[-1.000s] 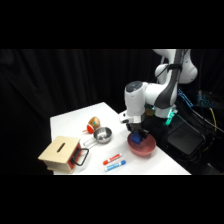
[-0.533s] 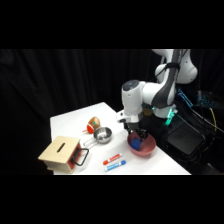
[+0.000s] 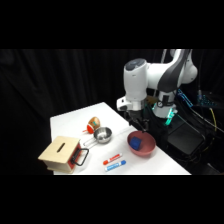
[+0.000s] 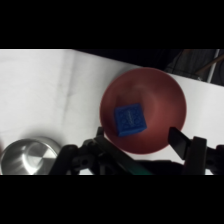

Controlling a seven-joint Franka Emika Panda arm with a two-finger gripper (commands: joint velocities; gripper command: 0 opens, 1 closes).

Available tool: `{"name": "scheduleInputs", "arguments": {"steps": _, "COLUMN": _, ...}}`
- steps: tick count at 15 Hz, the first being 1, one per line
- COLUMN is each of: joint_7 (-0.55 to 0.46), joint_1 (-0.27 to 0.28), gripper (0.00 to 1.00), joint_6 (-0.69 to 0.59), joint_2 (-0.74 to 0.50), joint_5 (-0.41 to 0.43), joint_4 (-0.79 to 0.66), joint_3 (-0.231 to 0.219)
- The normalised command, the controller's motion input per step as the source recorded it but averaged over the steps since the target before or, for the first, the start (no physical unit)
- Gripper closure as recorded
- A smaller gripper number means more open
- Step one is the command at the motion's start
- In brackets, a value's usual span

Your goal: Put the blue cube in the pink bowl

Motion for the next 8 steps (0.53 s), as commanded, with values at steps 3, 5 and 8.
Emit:
{"name": "scheduleInputs", "arguments": {"steps": 3, "joint_7": 0.21, "joint_1": 0.042, "gripper": 0.0, "joint_6": -0.54, "joint_2": -0.47, "joint_5": -0.101, "joint_4": 0.17, "joint_3": 0.029}}
{"name": "scheduleInputs", "arguments": {"steps": 5, "joint_7": 0.18, "joint_1": 0.0, "gripper": 0.0, "joint_6": -0.46, "joint_2": -0.29, "joint_5": -0.117, "joint_4": 0.26, "joint_3": 0.02}}
{"name": "scheduleInputs", "arguments": {"steps": 8, "joint_7": 0.13, "joint_1": -0.037, "gripper": 0.0, "joint_6": -0.37, "joint_2": -0.1, "joint_5": -0.132, "joint_4": 0.32, "joint_3": 0.001}}
